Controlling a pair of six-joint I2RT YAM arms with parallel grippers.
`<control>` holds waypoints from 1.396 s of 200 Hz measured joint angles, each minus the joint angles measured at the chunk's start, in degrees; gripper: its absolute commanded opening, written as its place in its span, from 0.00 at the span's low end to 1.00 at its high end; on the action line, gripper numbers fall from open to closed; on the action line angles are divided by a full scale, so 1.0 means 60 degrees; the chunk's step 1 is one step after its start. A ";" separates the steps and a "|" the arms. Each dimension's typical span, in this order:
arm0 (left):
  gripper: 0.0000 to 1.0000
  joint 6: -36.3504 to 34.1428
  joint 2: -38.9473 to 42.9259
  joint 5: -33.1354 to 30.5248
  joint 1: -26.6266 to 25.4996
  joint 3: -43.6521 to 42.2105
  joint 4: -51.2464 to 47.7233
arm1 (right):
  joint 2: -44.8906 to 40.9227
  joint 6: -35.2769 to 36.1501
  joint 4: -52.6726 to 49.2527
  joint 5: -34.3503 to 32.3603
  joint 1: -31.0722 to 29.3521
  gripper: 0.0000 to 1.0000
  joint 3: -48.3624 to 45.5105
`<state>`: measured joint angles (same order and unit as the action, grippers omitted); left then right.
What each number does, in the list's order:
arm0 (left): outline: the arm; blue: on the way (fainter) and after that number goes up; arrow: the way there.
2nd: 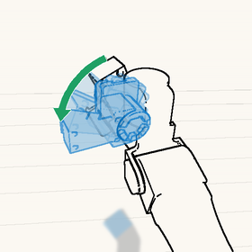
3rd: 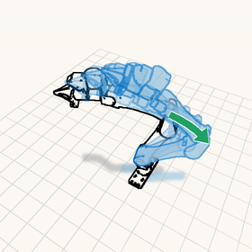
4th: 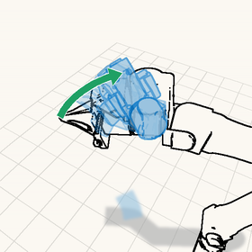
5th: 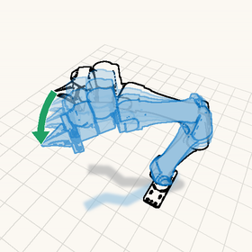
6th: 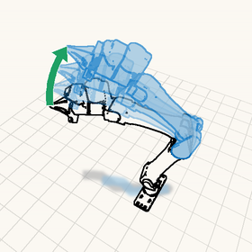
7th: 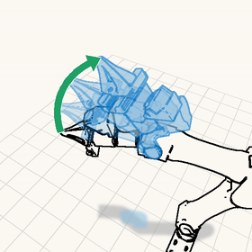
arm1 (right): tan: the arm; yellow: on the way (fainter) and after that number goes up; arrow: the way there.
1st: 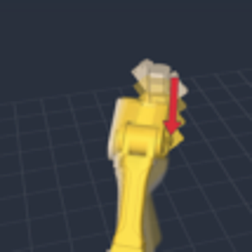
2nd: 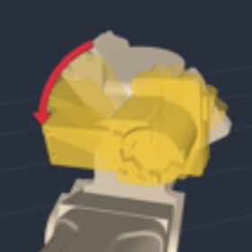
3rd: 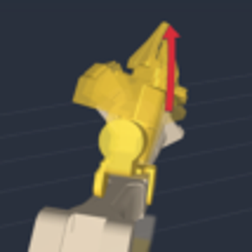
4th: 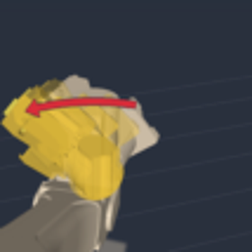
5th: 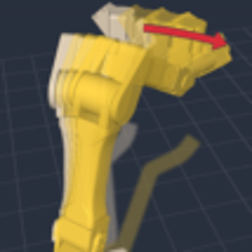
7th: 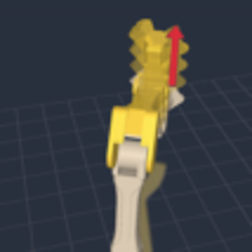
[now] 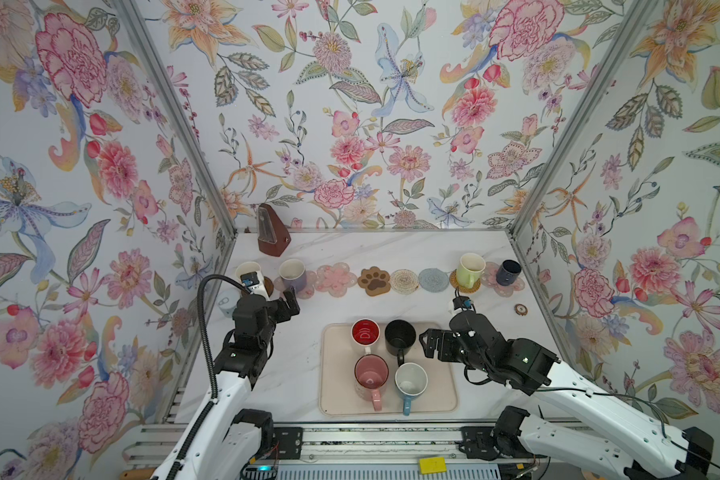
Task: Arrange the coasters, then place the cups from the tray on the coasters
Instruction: 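Grasp the light blue mug on the tray with the right gripper, then lift the light blue mug off the tray with the right gripper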
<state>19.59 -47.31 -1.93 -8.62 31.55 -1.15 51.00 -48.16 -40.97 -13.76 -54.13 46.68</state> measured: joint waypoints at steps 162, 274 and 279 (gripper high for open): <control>0.99 0.0000 -0.0182 0.0011 0.0000 0.0000 0.0157 | 0.1942 -0.4783 -0.1526 -0.1366 -0.5595 0.99 0.0000; 0.99 0.0069 -0.0175 0.0011 0.0000 -0.0004 0.0244 | 0.3082 -0.5337 -0.2029 -0.1286 -0.5861 0.91 0.0000; 0.99 0.0069 -0.0175 0.0011 0.0000 -0.0004 0.0244 | 0.3082 -0.5359 -0.2095 -0.1282 -0.5861 0.90 0.0000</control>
<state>20.01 -48.36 -1.87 -8.62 31.53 0.32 69.49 -80.31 -53.54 -21.45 -89.30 46.68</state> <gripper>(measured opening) 0.989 0.924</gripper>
